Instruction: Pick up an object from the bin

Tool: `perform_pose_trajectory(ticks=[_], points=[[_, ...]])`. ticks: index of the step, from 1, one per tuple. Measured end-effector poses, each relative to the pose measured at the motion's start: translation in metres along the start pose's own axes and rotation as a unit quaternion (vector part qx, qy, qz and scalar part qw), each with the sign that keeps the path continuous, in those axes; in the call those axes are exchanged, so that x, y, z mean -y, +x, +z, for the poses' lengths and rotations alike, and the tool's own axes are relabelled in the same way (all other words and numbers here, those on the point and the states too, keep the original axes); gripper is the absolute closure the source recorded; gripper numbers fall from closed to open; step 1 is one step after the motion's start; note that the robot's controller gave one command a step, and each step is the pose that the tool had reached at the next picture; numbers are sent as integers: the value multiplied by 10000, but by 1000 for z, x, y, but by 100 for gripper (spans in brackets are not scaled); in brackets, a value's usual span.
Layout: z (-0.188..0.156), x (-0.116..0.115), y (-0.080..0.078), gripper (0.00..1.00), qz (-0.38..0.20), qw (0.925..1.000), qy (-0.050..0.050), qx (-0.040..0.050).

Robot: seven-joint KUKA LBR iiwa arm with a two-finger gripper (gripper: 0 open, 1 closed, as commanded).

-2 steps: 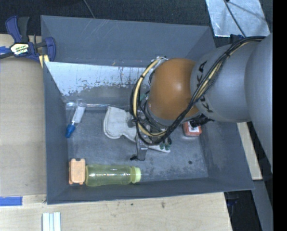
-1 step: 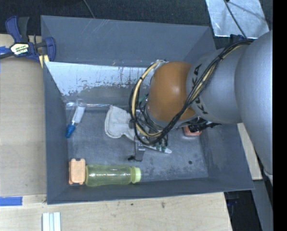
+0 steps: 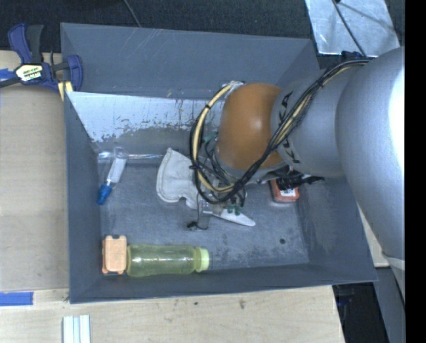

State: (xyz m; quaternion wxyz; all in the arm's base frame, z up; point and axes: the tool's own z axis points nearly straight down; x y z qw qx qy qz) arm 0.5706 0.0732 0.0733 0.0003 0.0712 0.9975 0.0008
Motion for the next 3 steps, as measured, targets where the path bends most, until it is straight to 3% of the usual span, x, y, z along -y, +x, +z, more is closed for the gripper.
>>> perform_pose_trajectory(ticks=[1,2,3], points=[[-1,-19,-18,100,494,9988,-8,59],[-1,-19,-18,100,496,9988,-8,59],[-183,2,-1,100,567,9984,-4,37]])
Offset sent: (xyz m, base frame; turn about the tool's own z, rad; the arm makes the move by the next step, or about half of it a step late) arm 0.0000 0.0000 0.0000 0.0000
